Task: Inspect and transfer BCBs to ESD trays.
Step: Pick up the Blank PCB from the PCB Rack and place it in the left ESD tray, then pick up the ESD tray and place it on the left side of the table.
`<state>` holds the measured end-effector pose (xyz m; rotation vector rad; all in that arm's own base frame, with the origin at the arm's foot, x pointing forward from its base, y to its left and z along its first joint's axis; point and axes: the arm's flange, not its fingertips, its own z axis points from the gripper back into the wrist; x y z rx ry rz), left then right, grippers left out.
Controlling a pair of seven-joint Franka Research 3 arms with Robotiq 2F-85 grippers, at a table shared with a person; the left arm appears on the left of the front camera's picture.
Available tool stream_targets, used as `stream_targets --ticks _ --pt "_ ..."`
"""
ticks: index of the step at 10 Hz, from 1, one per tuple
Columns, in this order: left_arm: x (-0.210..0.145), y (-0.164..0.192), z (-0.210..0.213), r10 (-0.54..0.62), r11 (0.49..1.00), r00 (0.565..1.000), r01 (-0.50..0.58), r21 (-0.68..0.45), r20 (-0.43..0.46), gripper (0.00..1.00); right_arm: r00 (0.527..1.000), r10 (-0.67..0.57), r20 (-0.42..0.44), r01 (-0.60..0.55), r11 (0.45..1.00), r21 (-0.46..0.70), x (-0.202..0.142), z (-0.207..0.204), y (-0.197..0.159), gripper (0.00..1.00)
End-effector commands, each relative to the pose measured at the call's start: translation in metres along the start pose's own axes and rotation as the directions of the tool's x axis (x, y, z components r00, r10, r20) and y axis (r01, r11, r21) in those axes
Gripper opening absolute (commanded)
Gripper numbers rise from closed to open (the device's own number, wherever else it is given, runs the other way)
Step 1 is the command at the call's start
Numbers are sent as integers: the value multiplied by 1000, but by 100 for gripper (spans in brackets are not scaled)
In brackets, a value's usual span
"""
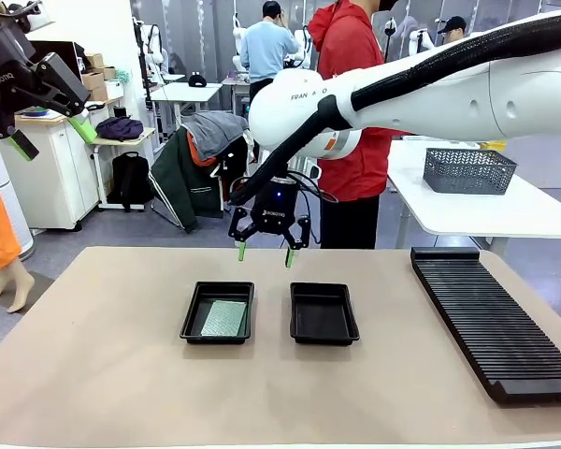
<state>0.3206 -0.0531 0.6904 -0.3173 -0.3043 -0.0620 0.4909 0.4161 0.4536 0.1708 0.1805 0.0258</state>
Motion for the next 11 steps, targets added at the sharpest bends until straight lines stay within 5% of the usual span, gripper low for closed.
stream_targets --ticks 1,11 --pt "-1 1 -1 3 1000 1000 -3 0 -1 100 998 -47 39 48 998 -30 4 1 -4 100" --pt "-1 1 -1 3 1000 1000 -3 0 -1 100 1000 0 0 0 1000 0 0 0 0 100"
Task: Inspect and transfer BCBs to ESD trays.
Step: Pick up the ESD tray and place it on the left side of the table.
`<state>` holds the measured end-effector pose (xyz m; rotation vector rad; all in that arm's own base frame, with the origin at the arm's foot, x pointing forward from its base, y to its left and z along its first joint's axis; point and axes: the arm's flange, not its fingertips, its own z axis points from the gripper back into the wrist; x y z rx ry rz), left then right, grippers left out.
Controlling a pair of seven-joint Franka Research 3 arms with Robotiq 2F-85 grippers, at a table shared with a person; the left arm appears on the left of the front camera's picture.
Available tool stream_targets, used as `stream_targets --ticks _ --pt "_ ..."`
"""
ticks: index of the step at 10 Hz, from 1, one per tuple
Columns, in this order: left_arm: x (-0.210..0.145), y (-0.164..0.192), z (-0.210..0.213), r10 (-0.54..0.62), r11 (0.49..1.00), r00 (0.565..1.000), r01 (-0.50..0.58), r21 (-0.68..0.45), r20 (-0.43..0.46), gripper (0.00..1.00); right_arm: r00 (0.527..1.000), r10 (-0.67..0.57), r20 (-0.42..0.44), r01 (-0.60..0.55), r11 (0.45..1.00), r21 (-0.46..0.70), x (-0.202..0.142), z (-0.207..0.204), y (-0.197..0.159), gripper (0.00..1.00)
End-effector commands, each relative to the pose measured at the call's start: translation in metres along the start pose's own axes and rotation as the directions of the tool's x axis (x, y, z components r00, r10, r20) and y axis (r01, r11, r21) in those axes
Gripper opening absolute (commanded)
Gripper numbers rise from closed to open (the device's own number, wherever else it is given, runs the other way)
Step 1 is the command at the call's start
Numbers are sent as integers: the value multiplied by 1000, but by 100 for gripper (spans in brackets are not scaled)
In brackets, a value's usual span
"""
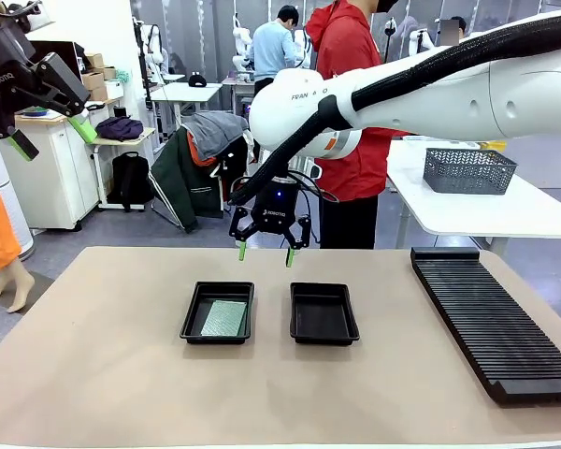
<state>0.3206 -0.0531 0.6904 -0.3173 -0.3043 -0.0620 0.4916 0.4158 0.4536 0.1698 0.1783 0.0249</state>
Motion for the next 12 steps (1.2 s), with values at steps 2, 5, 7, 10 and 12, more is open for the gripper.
stream_targets --ticks 2,5,7,10,12 --pt "-1 1 -1 3 1000 1000 -3 0 -1 100 1000 1 -2 -1 1000 1 -1 0 0 100" --pt "-1 1 -1 3 1000 1000 -3 0 -1 100 1000 1 -2 -1 1000 1 -1 0 0 100" --pt "-1 1 -1 3 1000 1000 -3 0 -1 100 1000 1 -2 -1 1000 1 -1 0 0 100" --pt "12 -2 -12 9 1000 1000 -9 -5 -24 100 999 25 26 -26 999 45 -11 2 -6 100" --pt "30 -3 -41 22 1000 998 -23 -9 -57 100 994 71 85 -81 990 113 -28 2 -24 100"
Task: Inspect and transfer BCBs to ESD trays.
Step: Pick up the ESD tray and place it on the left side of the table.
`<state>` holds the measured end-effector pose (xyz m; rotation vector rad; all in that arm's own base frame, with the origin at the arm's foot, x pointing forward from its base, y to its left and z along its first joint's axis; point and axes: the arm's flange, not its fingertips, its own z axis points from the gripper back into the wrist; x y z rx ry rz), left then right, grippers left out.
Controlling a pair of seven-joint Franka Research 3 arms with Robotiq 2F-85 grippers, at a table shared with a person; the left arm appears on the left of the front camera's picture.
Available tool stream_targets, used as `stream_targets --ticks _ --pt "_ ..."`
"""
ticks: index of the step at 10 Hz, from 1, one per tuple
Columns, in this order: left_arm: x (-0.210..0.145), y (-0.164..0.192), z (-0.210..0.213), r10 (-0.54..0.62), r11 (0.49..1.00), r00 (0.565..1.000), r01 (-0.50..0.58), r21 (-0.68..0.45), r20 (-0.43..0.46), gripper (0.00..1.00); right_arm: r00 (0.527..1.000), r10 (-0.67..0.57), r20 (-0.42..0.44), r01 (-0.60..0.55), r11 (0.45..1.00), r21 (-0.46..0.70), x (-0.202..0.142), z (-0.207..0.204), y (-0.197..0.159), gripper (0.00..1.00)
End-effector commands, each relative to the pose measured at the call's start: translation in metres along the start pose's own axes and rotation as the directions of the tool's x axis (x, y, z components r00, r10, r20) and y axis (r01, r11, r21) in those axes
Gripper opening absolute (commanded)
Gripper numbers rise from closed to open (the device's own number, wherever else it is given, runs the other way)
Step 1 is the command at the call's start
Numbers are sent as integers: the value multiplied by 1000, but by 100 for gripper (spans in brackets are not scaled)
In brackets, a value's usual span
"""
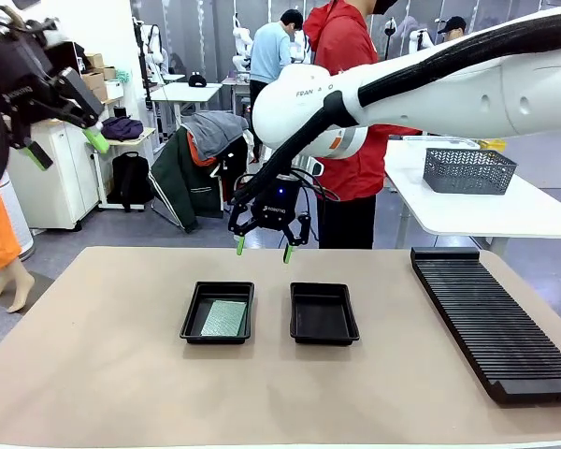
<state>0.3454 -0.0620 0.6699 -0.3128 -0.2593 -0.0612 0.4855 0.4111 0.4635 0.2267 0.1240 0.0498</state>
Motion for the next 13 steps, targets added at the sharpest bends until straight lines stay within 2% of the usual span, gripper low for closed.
stream_targets --ticks 1,6,10,13 --pt "20 -4 -24 14 1000 1000 -14 -16 -18 100 997 63 51 -68 993 95 -27 -7 -29 100" --pt "60 -21 -108 -31 999 997 32 7 -77 100 985 107 136 -133 971 201 -49 -12 -54 100" --pt "84 -22 -188 -8 996 994 17 85 -108 100 974 123 188 -175 939 297 -59 -12 -71 100" --pt "90 -23 -244 30 990 989 -9 140 -147 100 968 97 232 -182 907 380 -68 -16 -95 100"
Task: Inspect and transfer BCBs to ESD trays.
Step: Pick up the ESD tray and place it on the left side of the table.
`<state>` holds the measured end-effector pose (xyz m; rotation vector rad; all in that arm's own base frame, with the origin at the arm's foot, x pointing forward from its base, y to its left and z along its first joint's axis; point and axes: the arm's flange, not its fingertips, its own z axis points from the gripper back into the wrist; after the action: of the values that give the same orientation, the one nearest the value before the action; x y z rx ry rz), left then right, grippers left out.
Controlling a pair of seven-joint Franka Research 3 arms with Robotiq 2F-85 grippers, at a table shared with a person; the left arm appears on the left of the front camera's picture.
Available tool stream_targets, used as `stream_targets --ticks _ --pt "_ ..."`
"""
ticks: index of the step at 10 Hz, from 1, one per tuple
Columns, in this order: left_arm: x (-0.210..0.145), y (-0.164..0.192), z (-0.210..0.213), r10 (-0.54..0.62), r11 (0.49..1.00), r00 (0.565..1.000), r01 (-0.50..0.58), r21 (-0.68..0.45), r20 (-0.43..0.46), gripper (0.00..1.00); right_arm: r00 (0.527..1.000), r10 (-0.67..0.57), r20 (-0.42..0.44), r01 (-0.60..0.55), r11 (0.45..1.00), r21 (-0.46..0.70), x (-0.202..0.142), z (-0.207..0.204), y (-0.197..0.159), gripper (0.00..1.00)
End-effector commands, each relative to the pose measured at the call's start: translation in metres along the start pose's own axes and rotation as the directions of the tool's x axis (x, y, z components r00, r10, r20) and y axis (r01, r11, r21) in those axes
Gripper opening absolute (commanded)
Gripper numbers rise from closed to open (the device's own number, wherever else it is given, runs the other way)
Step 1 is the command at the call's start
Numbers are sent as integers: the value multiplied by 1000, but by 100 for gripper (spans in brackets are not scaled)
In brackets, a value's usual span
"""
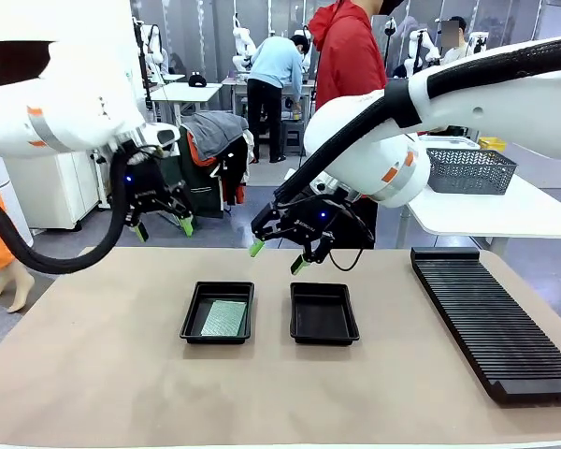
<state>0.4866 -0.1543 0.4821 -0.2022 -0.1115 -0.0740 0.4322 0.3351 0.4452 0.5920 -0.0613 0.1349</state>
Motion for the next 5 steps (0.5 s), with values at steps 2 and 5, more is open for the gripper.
stream_targets --ticks 2,5 --pt "1 -11 -34 53 996 999 -53 71 -3 100 998 1 67 -9 993 118 -25 8 -34 100" --pt "-8 -14 -71 91 992 995 -88 95 -27 100 995 -41 94 21 980 200 -35 14 -57 100"
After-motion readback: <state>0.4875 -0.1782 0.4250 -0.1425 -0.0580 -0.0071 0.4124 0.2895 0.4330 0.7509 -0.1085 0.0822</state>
